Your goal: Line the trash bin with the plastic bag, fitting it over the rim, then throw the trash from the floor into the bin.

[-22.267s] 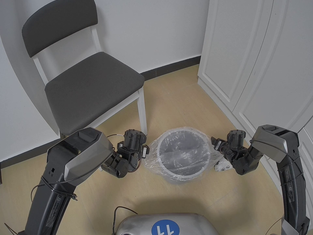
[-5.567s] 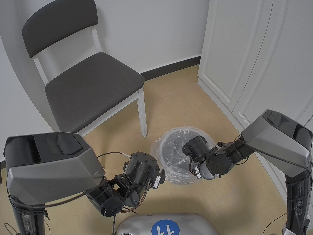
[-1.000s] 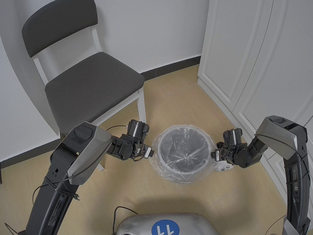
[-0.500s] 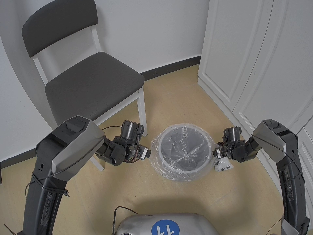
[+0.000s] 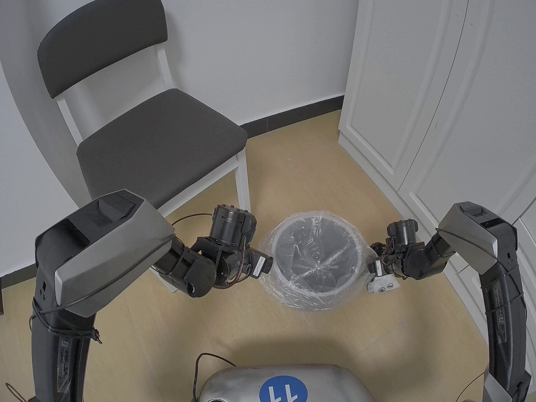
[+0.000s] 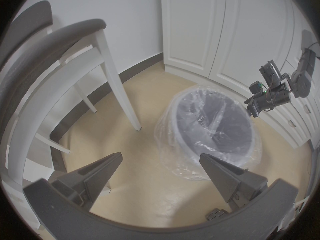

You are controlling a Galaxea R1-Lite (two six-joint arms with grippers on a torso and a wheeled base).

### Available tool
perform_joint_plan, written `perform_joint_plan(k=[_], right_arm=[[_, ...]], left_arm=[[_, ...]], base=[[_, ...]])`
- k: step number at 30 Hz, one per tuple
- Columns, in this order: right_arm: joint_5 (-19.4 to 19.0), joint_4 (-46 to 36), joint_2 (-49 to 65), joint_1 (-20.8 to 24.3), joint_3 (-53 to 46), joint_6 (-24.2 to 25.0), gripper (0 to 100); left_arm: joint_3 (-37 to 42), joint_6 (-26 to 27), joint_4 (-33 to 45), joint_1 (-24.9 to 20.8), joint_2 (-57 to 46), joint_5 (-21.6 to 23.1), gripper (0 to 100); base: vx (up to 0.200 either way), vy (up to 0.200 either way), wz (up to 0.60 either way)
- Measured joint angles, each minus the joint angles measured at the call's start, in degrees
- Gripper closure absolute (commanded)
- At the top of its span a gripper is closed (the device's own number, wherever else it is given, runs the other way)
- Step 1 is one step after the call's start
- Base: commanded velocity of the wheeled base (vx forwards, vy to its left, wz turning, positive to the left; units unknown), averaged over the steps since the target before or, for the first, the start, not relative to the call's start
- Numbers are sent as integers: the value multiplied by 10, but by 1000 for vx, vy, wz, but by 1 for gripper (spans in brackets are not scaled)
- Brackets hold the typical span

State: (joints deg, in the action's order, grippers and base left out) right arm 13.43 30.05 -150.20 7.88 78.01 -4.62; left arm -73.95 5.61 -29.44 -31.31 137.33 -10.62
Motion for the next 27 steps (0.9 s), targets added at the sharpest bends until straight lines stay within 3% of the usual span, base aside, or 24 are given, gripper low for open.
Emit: perform_joint_plan(k=[5,11,16,27], right_arm=[[7,-4,52,2,-63,72,0],[19,-35,84,6,-76,194,0],[22,-84,83,9,-21,274,0],[22,-152,37,12,153,394,0]], left_arm=[[21,-1,-24,-25,-5,-2,0],[52,-4,-68,-36,-11,-2,0],[97,-4,-135,-38,-21,-3,0],[196,-6,-265,-40,-62,-2,0]], base=[[0,0,0],[0,0,0],[0,0,0],[0,0,0]])
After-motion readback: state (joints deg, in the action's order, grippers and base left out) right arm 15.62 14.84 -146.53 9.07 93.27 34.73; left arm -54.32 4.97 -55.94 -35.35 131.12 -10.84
